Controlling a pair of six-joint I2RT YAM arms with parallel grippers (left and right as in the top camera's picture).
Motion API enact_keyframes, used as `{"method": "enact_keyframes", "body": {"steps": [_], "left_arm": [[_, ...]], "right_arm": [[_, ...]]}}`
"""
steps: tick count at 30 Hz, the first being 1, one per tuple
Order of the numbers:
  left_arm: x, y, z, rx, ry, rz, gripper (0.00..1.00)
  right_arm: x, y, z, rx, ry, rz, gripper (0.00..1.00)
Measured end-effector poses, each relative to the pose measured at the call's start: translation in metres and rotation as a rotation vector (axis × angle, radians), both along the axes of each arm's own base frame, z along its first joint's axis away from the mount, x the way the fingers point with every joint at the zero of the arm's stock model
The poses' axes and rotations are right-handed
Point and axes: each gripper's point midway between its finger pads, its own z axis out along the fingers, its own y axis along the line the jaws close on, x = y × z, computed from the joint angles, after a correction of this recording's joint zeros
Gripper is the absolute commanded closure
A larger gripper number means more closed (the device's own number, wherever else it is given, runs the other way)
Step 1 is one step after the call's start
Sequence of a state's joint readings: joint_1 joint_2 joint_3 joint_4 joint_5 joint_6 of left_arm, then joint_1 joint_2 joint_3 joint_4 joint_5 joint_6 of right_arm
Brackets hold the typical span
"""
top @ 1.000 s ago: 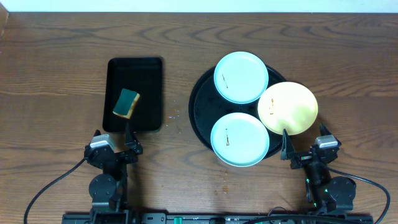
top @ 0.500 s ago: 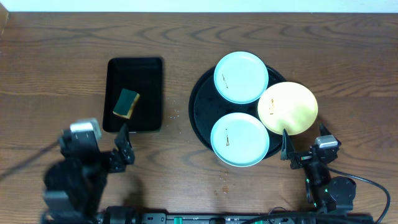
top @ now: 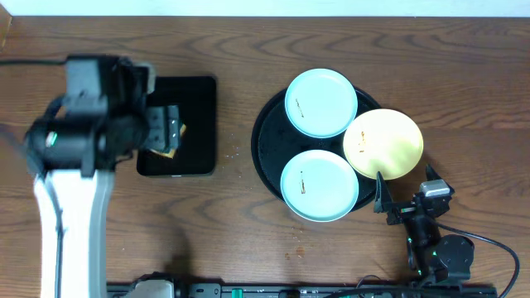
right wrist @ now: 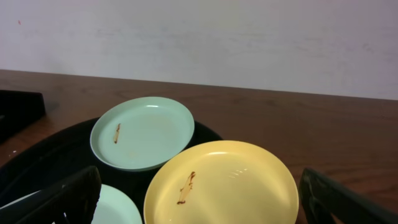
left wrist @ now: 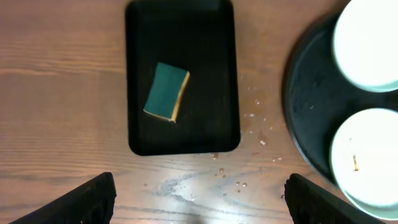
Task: Clean dirty plates on tray and stack at the side
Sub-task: 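Lower the left gripper and grasp the sponge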
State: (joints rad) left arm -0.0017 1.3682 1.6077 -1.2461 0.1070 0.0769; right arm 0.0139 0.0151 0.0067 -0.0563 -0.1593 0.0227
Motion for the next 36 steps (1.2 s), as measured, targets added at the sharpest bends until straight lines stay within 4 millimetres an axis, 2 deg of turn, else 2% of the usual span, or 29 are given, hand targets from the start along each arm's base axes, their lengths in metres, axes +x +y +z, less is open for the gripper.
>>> {"method": "enact_keyframes", "body": {"steps": [2, 10, 17, 20, 26, 35, 36], "left_arm": [[0.009, 0.000, -0.018, 0.000, 0.062, -0.001, 0.26], [0.040, 0.000, -0.100, 0.003, 0.313, -0.009, 0.25], [0.080, 0.011, -0.164, -0.003, 0.369, 0.013, 0.25], [0.089, 0.023, -0.181, -0.004, 0.373, 0.031, 0.25], [0.095, 0.044, -0.206, -0.014, 0.403, 0.076, 0.25], [0.090, 0.044, -0.256, -0.017, 0.515, 0.065, 0.26], [0.090, 0.044, -0.259, -0.017, 0.522, 0.062, 0.28]], "right_arm": [[0.000, 0.000, 0.000, 0.000, 0.000, 0.000, 0.01], [0.000, 0.000, 0.000, 0.000, 0.000, 0.000, 0.01], [0.000, 0.000, 0.000, 0.000, 0.000, 0.000, 0.01], [0.000, 0.000, 0.000, 0.000, 0.000, 0.000, 0.01], [0.000, 0.000, 0.000, 0.000, 0.000, 0.000, 0.01], [0.000, 0.000, 0.000, 0.000, 0.000, 0.000, 0.01], [0.000, 0.000, 0.000, 0.000, 0.000, 0.000, 0.01]]}}
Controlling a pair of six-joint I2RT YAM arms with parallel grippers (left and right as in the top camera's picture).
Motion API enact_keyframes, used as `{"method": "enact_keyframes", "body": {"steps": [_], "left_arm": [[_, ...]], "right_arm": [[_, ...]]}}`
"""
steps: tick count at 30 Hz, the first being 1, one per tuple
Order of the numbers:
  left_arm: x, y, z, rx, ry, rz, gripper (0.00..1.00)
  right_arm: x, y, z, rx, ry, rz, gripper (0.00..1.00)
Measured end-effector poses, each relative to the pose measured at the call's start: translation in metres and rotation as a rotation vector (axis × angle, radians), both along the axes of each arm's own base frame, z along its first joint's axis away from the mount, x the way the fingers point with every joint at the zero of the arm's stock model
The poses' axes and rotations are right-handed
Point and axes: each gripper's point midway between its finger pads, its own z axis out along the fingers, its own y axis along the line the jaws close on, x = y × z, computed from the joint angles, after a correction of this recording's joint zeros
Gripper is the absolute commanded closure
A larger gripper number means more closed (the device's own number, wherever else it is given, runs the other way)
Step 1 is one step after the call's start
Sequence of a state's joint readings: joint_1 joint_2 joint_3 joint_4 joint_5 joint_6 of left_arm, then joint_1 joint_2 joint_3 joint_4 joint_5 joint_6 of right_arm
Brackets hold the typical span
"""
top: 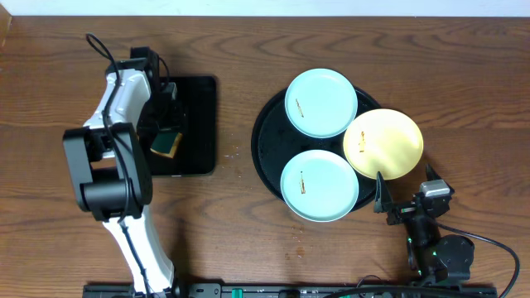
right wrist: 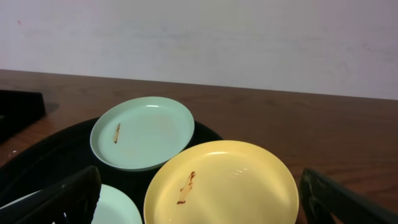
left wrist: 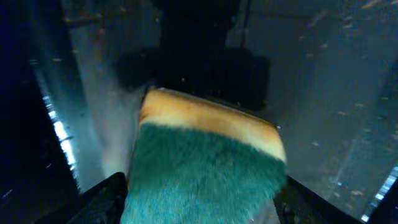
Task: Clean dirty plates on tray and stack at the side
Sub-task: 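Lower the left gripper and grasp the sponge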
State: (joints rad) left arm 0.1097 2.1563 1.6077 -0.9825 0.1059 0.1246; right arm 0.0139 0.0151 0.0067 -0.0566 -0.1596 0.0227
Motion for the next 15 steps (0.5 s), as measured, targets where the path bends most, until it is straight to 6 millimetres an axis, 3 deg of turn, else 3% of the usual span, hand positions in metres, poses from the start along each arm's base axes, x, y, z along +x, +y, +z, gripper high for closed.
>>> {"method": "enact_keyframes", "body": {"steps": [8, 12, 15], "left_arm": [[0.000, -0.012, -0.002, -0.068, 0.001, -0.005, 0.42], [0.003, -0.024, 0.000, -0.139, -0.012, 0.000, 0.42], [0.009, -0.032, 0.001, -0.188, -0.037, 0.000, 0.32]], "right_arm": [[0.000, 0.000, 0.000, 0.000, 0.000, 0.000, 0.01], [0.000, 0.000, 0.000, 0.000, 0.000, 0.000, 0.01], [0.000, 0.000, 0.000, 0.000, 0.000, 0.000, 0.01]]}}
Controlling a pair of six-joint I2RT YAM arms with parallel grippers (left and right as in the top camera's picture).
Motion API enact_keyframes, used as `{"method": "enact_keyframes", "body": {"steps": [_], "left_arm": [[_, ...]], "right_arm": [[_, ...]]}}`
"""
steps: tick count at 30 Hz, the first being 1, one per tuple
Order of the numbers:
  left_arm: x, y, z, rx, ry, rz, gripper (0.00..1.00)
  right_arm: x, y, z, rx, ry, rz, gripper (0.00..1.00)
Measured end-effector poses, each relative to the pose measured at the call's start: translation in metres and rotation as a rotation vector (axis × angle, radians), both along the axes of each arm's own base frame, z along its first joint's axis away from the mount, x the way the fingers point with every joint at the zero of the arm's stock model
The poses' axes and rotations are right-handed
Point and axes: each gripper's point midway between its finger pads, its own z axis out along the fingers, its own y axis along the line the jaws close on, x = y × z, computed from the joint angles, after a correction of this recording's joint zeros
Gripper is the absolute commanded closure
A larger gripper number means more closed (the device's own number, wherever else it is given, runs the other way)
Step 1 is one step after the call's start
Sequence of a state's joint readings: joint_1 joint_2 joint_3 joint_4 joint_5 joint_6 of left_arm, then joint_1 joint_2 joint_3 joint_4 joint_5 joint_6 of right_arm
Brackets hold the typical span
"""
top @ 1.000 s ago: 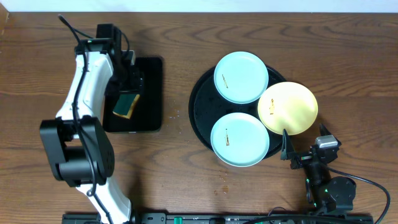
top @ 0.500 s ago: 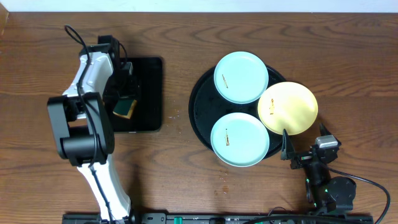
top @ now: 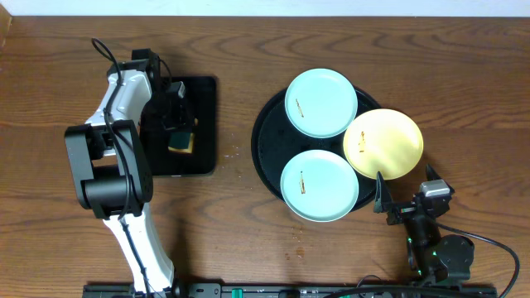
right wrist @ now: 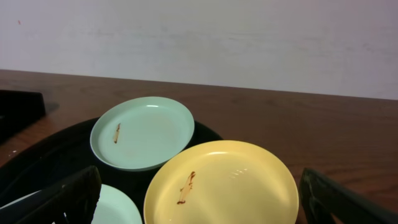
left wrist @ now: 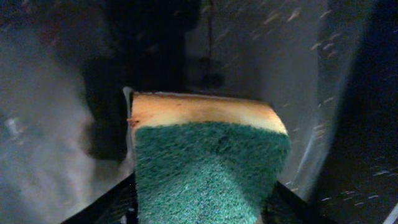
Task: Clean dirty plates on tray and stack at the side
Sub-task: 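Lower the left gripper and grasp the sponge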
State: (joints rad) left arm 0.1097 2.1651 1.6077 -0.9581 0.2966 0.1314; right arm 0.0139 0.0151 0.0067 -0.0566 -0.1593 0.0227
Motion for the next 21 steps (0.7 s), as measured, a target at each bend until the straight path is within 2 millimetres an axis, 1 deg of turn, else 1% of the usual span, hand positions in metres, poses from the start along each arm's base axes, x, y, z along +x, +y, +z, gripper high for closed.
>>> {"method": "enact_keyframes", "body": {"steps": [2, 5, 14, 19, 21], "left_arm": [[0.003, -0.003, 0.001, -0.019, -0.013, 0.005, 0.24], [0.003, -0.005, 0.001, -0.031, -0.009, 0.011, 0.18], [-0.028, -0.002, 0.002, -0.002, 0.129, 0.055, 0.18], [-0.034, -0.001, 0.003, 0.005, 0.158, 0.057, 0.18], [-0.035, 0.002, 0.002, 0.025, 0.161, 0.062, 0.18]], "right_arm": [[0.000, 0.000, 0.000, 0.000, 0.000, 0.000, 0.01], [0.000, 0.000, 0.000, 0.000, 0.000, 0.000, 0.01], [0.000, 0.000, 0.000, 0.000, 0.000, 0.000, 0.01], [0.000, 0.000, 0.000, 0.000, 0.000, 0.000, 0.01], [0.000, 0.000, 0.000, 0.000, 0.000, 0.000, 0.01]]}}
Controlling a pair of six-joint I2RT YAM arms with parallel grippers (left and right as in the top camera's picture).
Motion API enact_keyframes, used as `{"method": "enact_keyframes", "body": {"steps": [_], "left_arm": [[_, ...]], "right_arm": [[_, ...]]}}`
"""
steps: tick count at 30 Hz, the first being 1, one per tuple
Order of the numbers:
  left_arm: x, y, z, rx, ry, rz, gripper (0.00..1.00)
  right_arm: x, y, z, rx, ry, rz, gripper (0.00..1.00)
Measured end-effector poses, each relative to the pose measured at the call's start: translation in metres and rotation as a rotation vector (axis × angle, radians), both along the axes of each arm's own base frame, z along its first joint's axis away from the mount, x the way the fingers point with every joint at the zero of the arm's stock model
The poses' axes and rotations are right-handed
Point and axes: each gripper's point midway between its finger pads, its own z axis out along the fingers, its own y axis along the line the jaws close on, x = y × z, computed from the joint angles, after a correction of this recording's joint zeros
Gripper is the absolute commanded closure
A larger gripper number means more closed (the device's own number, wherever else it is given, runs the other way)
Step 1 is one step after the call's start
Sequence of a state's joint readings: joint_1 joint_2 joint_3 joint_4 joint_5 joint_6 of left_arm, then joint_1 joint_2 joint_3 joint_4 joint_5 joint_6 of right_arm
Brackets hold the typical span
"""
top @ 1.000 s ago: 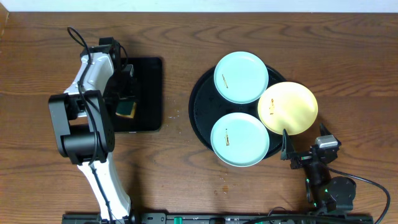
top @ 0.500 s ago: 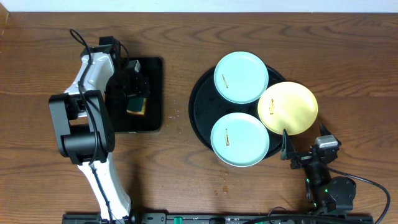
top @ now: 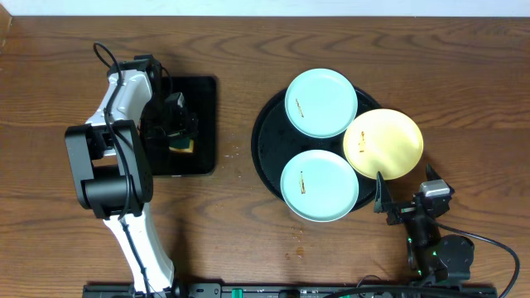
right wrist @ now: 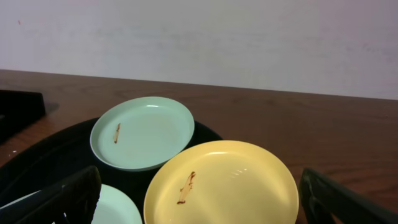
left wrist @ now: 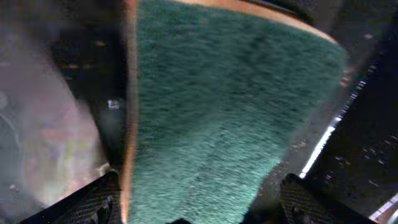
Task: Clean dirty plates on tray and stack at the side
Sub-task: 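Lower the left gripper and grasp the sponge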
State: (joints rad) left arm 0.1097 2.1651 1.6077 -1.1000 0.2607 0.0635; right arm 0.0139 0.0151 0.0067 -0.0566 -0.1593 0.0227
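Note:
Three dirty plates sit on a round black tray: a mint plate at the back, a second mint plate at the front and a yellow plate on the right, each with a brown streak. A green and yellow sponge lies in the small black rectangular tray. My left gripper is low over it, open, its fingers on either side of the sponge, which fills the left wrist view. Near the table's front, my right gripper rests open, facing the yellow plate.
Small crumbs lie on the wood between the two trays and in front of the round tray. A pale wall stands behind the table's far edge. The right arm's base and cable sit at the front right.
My left gripper has come down closer on the sponge, which now fills its view, with the fingers on either side of it. The right arm and plates have not moved.
My left gripper was high above the small tray, the sponge lying loose in it. Then it was down in the tray at the sponge, which lay a little further right a moment later. Now the open fingers straddle the sponge. The right gripper stayed still.

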Motion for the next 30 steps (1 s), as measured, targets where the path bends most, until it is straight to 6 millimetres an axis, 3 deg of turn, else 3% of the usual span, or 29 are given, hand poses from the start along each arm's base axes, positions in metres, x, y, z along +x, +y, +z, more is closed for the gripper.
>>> {"method": "enact_keyframes", "body": {"steps": [6, 11, 14, 16, 17, 19, 21, 26, 30], "left_arm": [[0.003, 0.005, -0.012, 0.042, -0.031, 0.006, 0.20], [0.005, 0.006, -0.014, 0.059, -0.062, 0.009, 0.73], [0.004, 0.006, -0.015, 0.059, -0.061, 0.003, 0.81], [0.004, 0.006, -0.015, 0.059, -0.061, 0.002, 0.81], [0.004, 0.006, -0.015, 0.059, -0.062, 0.000, 0.71], [0.004, 0.006, -0.015, 0.058, -0.063, -0.005, 0.30], [0.004, 0.005, -0.013, 0.058, -0.063, -0.002, 0.09], [0.015, 0.006, -0.007, 0.068, -0.100, 0.000, 0.07], [0.038, 0.009, -0.001, 0.079, -0.187, 0.002, 0.07]], "right_arm": [[0.000, 0.000, 0.000, 0.000, 0.000, 0.000, 0.01], [0.000, 0.000, 0.000, 0.000, 0.000, 0.000, 0.01], [0.000, 0.000, 0.000, 0.000, 0.000, 0.000, 0.01], [0.000, 0.000, 0.000, 0.000, 0.000, 0.000, 0.01], [0.000, 0.000, 0.000, 0.000, 0.000, 0.000, 0.01], [0.000, 0.000, 0.000, 0.000, 0.000, 0.000, 0.01], [0.000, 0.000, 0.000, 0.000, 0.000, 0.000, 0.01], [0.000, 0.000, 0.000, 0.000, 0.000, 0.000, 0.01], [0.000, 0.000, 0.000, 0.000, 0.000, 0.000, 0.01]]}}
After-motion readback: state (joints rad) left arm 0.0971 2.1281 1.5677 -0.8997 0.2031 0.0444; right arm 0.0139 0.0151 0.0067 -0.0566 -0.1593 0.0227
